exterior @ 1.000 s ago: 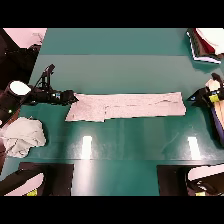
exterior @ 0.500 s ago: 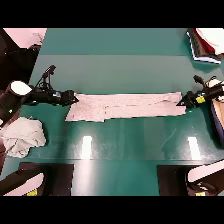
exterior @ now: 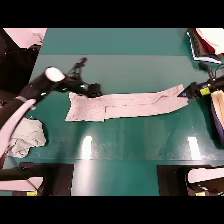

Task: Fold the shirts.

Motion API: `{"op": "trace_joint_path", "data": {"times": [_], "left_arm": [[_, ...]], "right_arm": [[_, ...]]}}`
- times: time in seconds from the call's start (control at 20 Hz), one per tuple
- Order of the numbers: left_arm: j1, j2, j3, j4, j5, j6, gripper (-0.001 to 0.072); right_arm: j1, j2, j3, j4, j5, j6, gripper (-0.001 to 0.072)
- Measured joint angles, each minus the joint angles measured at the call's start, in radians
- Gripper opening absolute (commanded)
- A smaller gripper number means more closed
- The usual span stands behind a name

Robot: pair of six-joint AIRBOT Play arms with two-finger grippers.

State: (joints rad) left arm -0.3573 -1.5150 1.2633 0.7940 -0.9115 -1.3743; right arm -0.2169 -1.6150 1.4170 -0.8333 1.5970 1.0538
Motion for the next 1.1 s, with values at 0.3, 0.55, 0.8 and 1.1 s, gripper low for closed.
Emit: {"op": "trace_joint_path", "data": {"times": [0.3,0.55,0.8,1.1], "left_arm": [[-0.166,-0.319,0.282,-0.001,0.007,0.003,0.0021],[-0.208,-0.408,0.356,0.027,0.009,-0.014,0.0021],[-0.216,-0.425,0.370,0.063,-0.007,-0.029,0.0021],[-0.217,-0.389,0.373,0.143,-0.035,-0.036,0.0020]], "right_arm": [[0.152,0.100,0.156,0.125,0.050,0.072,0.0009],[0.317,0.114,0.323,0.149,0.062,0.100,0.0009],[0.438,0.117,0.417,0.151,0.054,0.113,0.0009],[0.518,0.118,0.444,0.151,0.044,0.114,0.0009]]}}
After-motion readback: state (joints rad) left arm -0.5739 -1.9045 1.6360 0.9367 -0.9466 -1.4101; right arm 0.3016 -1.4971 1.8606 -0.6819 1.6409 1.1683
